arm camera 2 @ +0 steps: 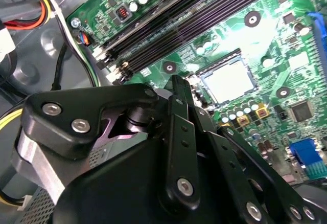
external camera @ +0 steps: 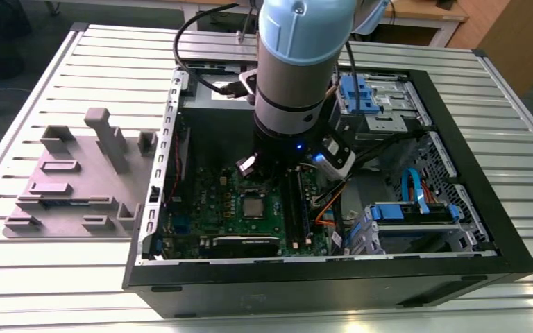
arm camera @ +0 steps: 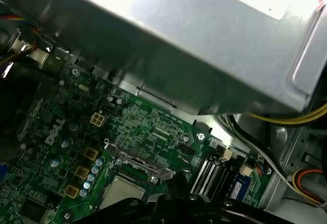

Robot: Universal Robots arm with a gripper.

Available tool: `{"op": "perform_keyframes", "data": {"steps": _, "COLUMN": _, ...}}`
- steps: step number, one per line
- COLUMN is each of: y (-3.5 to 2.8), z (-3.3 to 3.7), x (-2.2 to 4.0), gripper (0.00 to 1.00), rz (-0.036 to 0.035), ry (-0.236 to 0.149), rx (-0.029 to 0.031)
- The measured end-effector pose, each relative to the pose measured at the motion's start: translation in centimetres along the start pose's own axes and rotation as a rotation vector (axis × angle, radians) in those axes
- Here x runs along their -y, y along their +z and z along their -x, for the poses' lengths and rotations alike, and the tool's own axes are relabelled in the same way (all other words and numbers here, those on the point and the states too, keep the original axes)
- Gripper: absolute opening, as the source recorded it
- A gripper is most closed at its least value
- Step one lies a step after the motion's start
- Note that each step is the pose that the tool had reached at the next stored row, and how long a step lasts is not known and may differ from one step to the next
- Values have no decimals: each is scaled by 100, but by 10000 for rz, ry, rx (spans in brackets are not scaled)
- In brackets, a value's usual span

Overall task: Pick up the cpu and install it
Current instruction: 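Close the cpu cover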

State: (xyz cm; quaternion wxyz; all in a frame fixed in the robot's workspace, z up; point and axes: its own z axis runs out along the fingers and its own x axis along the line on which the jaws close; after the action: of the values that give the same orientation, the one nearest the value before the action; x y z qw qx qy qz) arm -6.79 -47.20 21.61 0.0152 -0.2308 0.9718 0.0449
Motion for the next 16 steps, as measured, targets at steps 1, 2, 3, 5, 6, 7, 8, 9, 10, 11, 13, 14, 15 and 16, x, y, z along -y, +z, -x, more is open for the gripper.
{"op": "perform_keyframes", "data": {"steps": 1, "y": -2, "z": -6, "x": 13, "gripper": 11, "rz": 6, "ry": 0, "rx": 3}}
{"op": "perform_keyframes", "data": {"steps": 2, "y": -4, "z": -13, "x": 25, "gripper": 11, "rz": 11, "ry": 0, "rx": 6}}
{"op": "perform_keyframes", "data": {"steps": 3, "y": -6, "z": -19, "x": 38, "gripper": 11, "rz": 15, "ry": 1, "rx": 8}}
{"op": "perform_keyframes", "data": {"steps": 5, "y": -9, "z": -32, "x": 64, "gripper": 11, "rz": 24, "ry": 0, "rx": 13}}
{"op": "perform_keyframes", "data": {"steps": 6, "y": -11, "z": -39, "x": 77, "gripper": 11, "rz": 29, "ry": 1, "rx": 15}}
{"op": "perform_keyframes", "data": {"steps": 7, "y": -13, "z": -45, "x": 90, "gripper": 11, "rz": 35, "ry": 1, "rx": 18}}
{"op": "perform_keyframes", "data": {"steps": 8, "y": -14, "z": -52, "x": 104, "gripper": 11, "rz": 42, "ry": 1, "rx": 22}}
{"op": "perform_keyframes", "data": {"steps": 9, "y": -15, "z": -59, "x": 117, "gripper": 11, "rz": 47, "ry": 1, "rx": 25}}
{"op": "perform_keyframes", "data": {"steps": 10, "y": -18, "z": -66, "x": 131, "gripper": 11, "rz": 52, "ry": 0, "rx": 26}}
{"op": "perform_keyframes", "data": {"steps": 11, "y": -20, "z": -73, "x": 145, "gripper": 11, "rz": 58, "ry": 1, "rx": 28}}
{"op": "perform_keyframes", "data": {"steps": 13, "y": -22, "z": -87, "x": 171, "gripper": 11, "rz": 74, "ry": 2, "rx": 37}}
{"op": "perform_keyframes", "data": {"steps": 14, "y": -23, "z": -93, "x": 185, "gripper": 11, "rz": 82, "ry": 2, "rx": 41}}
{"op": "perform_keyframes", "data": {"steps": 15, "y": -24, "z": -99, "x": 197, "gripper": 11, "rz": 89, "ry": 1, "rx": 45}}
{"op": "perform_keyframes", "data": {"steps": 16, "y": -26, "z": -106, "x": 210, "gripper": 11, "rz": 97, "ry": 1, "rx": 49}}
